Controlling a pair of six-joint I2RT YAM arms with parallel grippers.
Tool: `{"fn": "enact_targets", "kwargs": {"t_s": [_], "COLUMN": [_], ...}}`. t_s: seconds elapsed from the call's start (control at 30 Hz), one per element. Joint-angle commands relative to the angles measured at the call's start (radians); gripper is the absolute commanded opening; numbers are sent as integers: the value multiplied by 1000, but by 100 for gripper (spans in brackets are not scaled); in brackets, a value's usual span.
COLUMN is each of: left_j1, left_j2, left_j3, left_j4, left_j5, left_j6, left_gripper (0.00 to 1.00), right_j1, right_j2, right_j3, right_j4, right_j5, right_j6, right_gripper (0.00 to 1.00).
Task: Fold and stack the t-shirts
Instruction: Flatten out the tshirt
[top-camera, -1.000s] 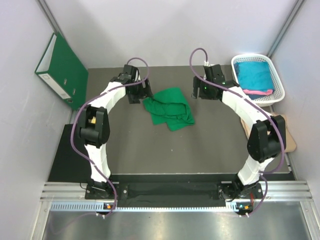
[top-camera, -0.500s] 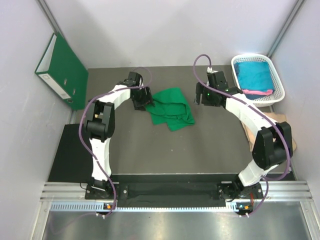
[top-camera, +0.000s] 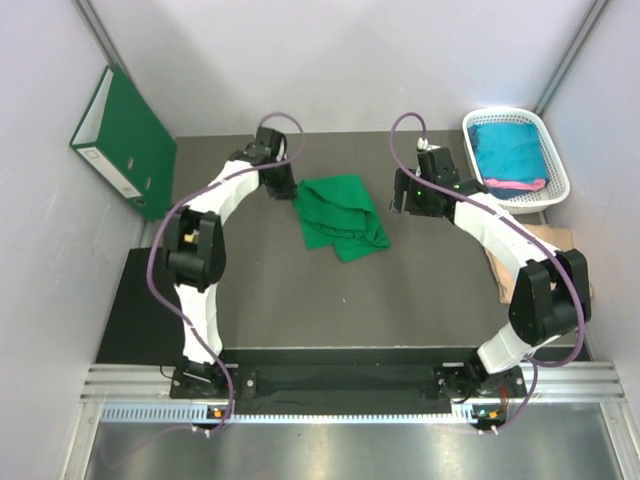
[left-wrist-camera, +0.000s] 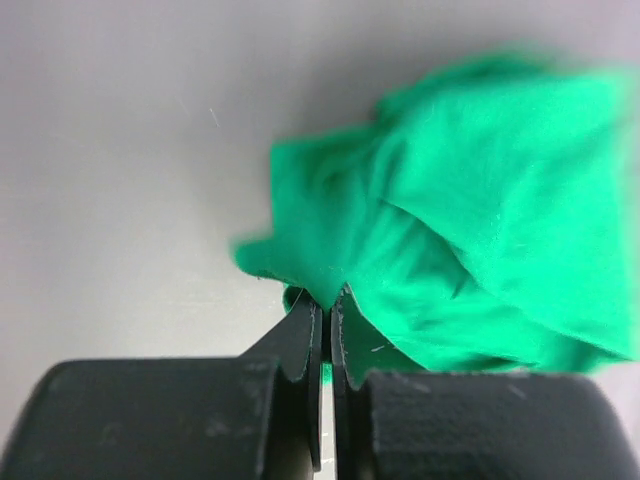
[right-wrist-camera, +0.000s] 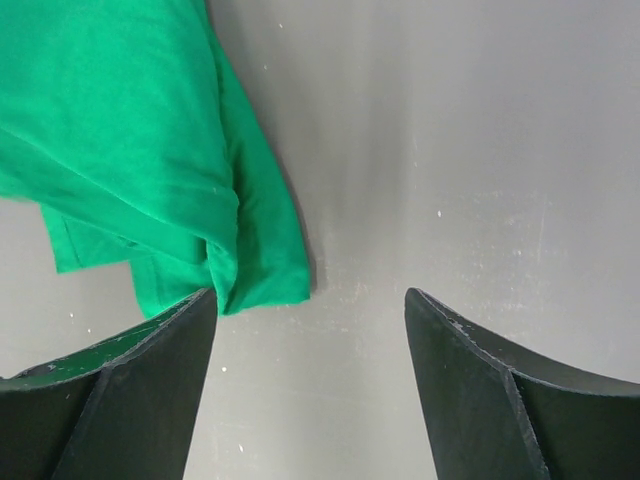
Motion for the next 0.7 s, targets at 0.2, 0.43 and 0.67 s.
{"fn": "enact_targets", "kwargs": {"t_s": [0.2,0.43,0.67], "left_j1": [18,-33,-293], "left_j2": [-436,-379,-300], "left_j3": [314,586,652], "left_j4": [0,3,66], "left_j5": [-548,-225,-156], "left_j6": [100,103,86], "left_gripper": [0,0,0], "right_j1": [-73,-92,-93], "right_j2": [-98,-122,-177], "right_j3": [-11,-51,-119], "right_j4": [-3,6,31], "right_j5": [22,-6,-16], "right_j6": [-27,-38,-25], "right_gripper": [75,75,75]}}
